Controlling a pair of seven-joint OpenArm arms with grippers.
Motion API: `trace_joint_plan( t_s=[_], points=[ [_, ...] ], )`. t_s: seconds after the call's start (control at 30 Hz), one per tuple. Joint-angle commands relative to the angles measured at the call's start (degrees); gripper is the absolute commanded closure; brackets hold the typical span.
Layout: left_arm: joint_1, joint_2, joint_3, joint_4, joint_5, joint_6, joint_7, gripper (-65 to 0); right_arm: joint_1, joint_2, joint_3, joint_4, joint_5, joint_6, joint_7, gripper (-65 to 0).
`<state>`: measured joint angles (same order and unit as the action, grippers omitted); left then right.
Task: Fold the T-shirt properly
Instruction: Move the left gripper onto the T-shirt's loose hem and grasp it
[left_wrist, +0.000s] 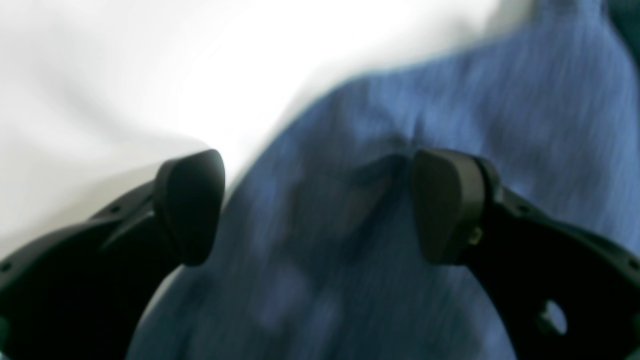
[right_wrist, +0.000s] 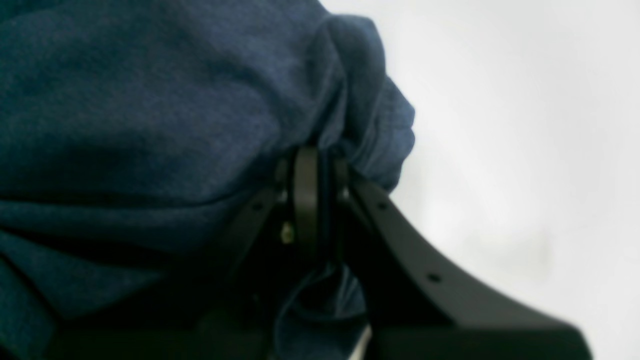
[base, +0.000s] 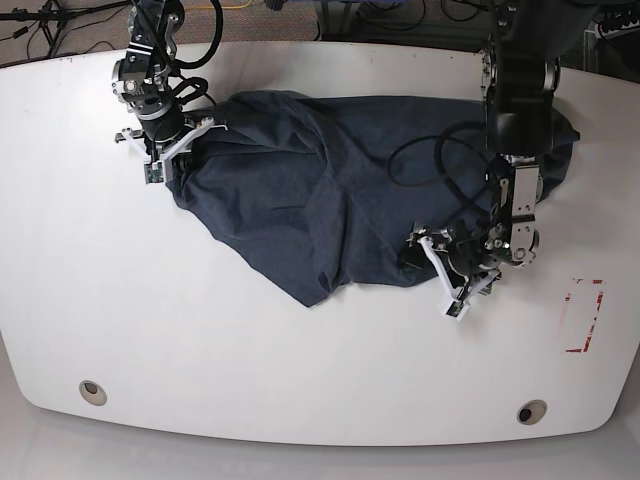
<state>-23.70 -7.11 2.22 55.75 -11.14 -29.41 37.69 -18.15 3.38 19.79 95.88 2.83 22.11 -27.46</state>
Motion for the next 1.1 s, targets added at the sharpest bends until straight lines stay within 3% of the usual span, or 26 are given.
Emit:
trace_joint_plan(
  t_s=[0.0, 0.47, 0.6, 0.73, 0.97, 1.07],
  points=[
    [-2.1, -0.1, 1.0, -2.3, -0.4, 0.2, -1.5, -55.4, 0.1, 0.3, 0.0, 0.4, -0.1, 0.1, -0.4, -3.3],
    [-2.9, 0.1, 6.2, -3.5, -0.8, -0.1, 0.5, -55.4, 0.6, 0.3, -0.1, 0.4, -0.1, 0.0, -0.4, -3.3],
    [-2.6, 0.0, 6.4, -2.3, -0.8, -2.7, 0.9, -54.9, 0.8, 0.3, 0.0, 0.4, -0.1, 0.0, -0.4, -3.3],
    [-0.3, -0.1, 6.4, -0.9, -0.7, -4.6, 0.9, -49.4, 1.0, 0.3, 0.0, 0.4, -0.1, 0.0, -0.4, -3.3],
    [1.3, -0.1, 6.4, 1.9, -0.5, -6.8, 3.3, -32.4, 1.1, 0.3, 0.1, 0.4, -0.1, 0.0, -0.4, -3.3],
    [1.3, -0.2, 6.4, 1.4, -0.4, -6.4, 3.1, -21.9, 1.1, 0.3, 0.1, 0.4, -0.1, 0.0, -0.4, -3.3]
  ],
)
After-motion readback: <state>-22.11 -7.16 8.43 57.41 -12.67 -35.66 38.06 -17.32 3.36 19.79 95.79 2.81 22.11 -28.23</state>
